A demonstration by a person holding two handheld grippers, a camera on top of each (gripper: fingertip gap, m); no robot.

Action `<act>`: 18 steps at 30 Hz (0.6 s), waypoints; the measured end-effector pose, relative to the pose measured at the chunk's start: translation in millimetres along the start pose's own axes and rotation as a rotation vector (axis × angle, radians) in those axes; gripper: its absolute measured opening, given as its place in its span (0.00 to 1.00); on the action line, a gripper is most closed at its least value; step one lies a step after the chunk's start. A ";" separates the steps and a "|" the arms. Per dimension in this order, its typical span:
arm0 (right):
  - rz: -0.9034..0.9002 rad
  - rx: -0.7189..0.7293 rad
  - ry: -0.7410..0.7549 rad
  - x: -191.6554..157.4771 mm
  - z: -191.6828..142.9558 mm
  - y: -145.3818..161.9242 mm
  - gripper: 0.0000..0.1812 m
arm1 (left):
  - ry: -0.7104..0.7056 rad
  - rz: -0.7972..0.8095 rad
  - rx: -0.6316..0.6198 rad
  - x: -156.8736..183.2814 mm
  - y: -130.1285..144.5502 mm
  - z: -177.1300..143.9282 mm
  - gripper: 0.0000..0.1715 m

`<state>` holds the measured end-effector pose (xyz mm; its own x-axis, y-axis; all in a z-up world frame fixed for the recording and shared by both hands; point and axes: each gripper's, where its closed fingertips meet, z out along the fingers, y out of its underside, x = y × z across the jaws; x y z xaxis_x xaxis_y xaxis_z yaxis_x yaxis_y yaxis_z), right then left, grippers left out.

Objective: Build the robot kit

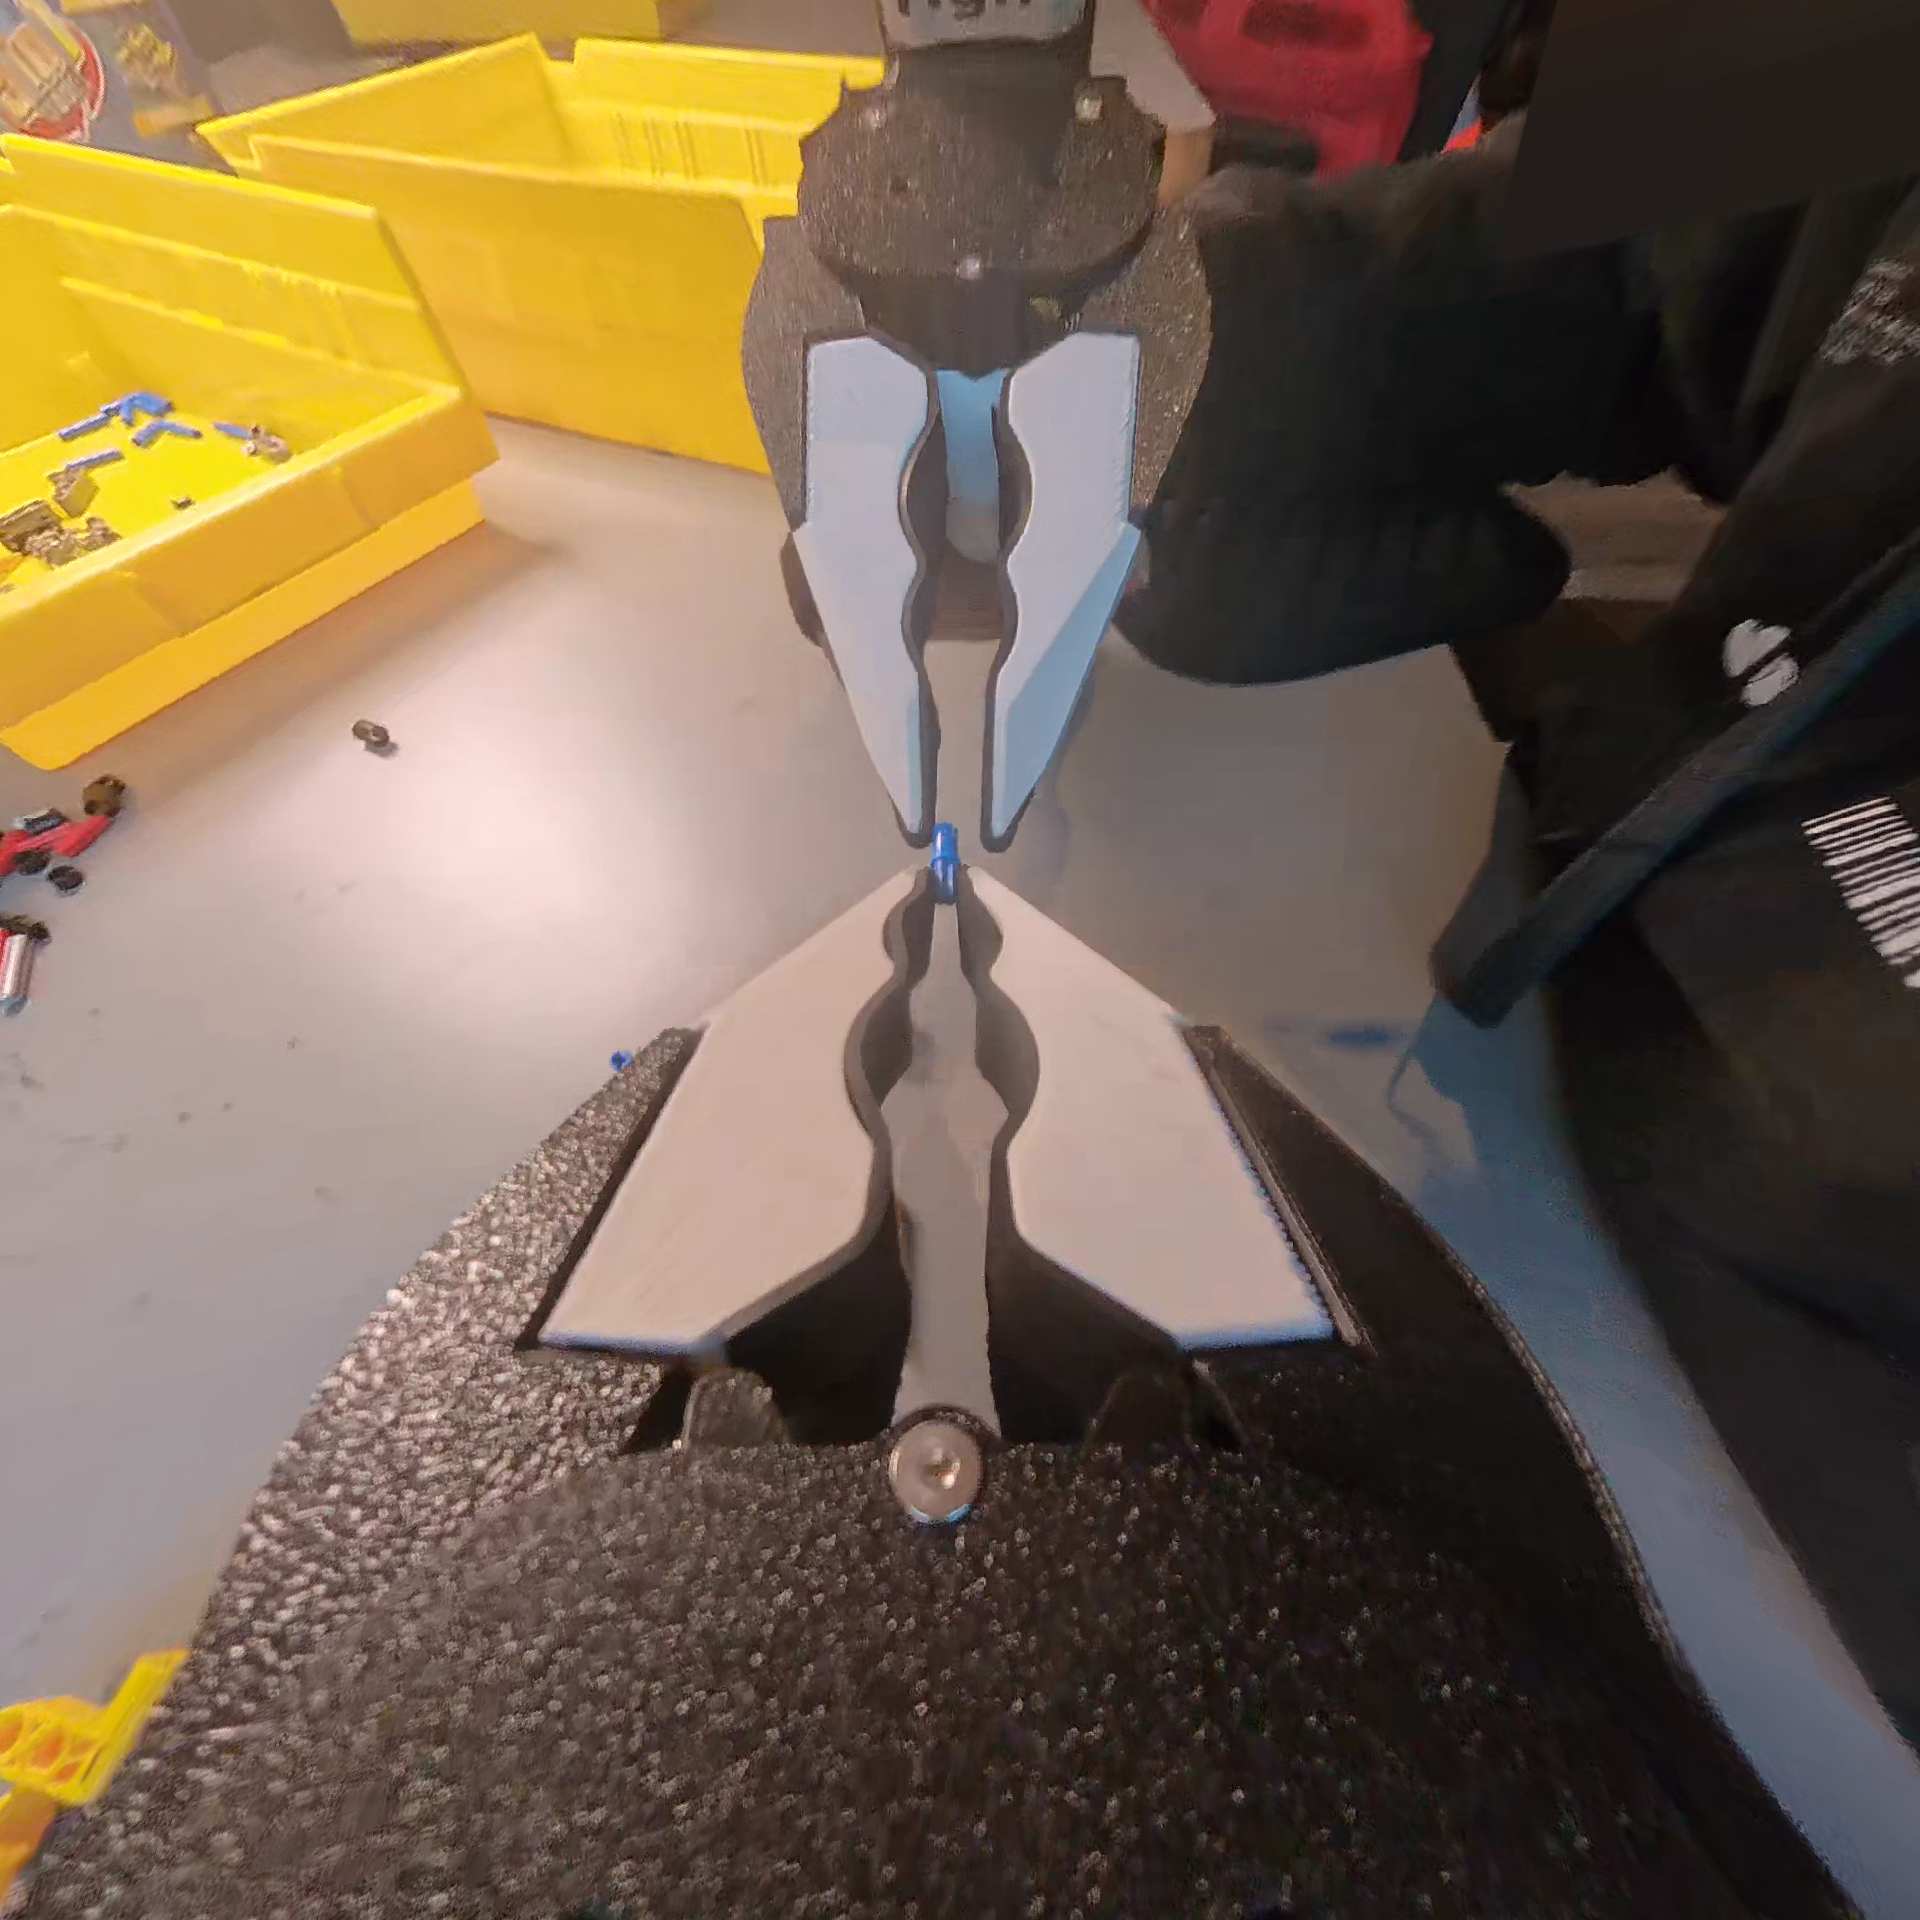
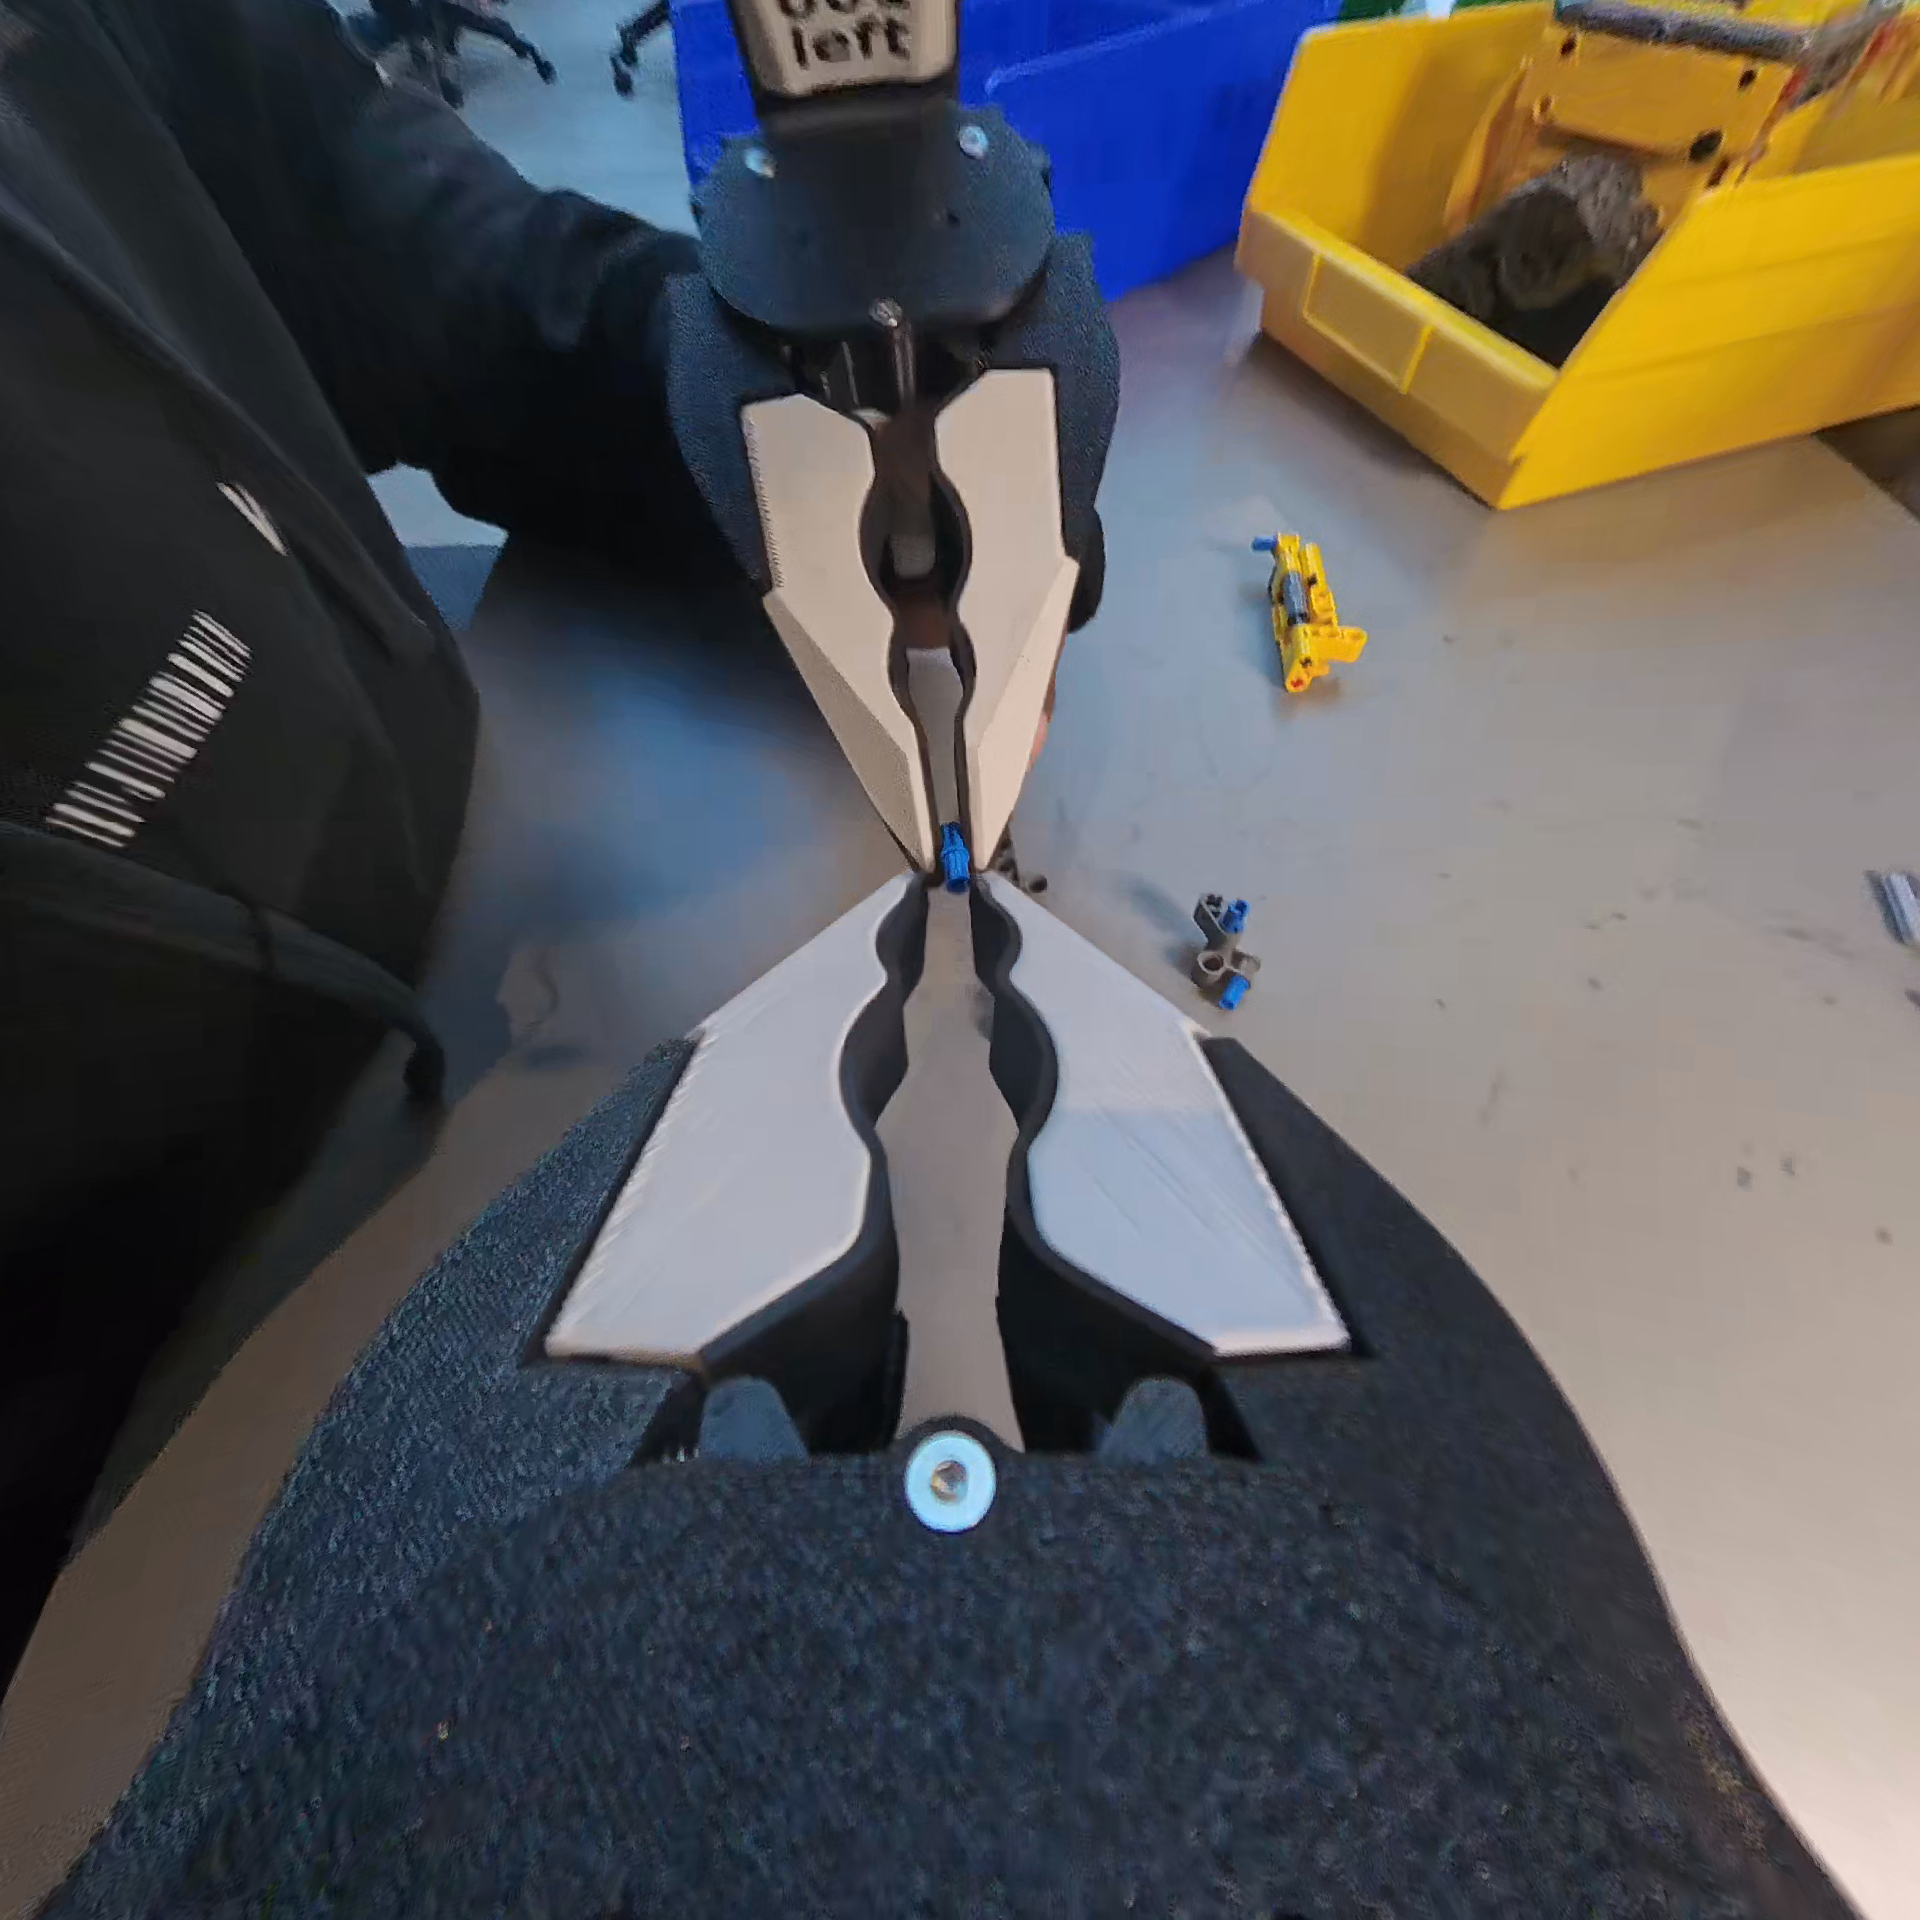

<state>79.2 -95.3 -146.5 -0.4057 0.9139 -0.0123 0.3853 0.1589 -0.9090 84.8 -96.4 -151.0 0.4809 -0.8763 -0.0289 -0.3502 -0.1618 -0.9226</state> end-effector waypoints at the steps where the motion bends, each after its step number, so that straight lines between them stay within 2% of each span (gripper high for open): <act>1: -0.002 0.027 -0.015 -2.8 -1.3 -4.1 0.05 | 0.019 -0.009 0.018 2.0 -2.7 -1.4 0.01; 9: -0.033 0.061 -0.044 -8.7 -2.5 -7.0 0.03 | 0.063 -0.019 0.042 9.4 -5.5 1.0 0.02; 12: -0.036 0.048 -0.022 -4.9 -2.2 -4.1 0.03 | 0.038 -0.038 0.020 4.6 -1.6 3.0 0.02; 14: -0.030 0.025 0.000 2.2 -4.5 1.3 0.02 | -0.002 -0.062 -0.042 -4.0 9.5 4.6 0.10; 18: 0.026 -0.013 0.068 26.8 -17.1 20.3 0.02 | -0.079 -0.050 -0.226 -15.4 38.0 10.0 0.11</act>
<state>90.3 -61.2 -158.1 -0.3388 0.9409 -0.0067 0.4058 0.1396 -0.9032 72.1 -84.5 -189.5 0.5609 -0.8275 -0.0234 -0.4907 -0.3096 -0.8145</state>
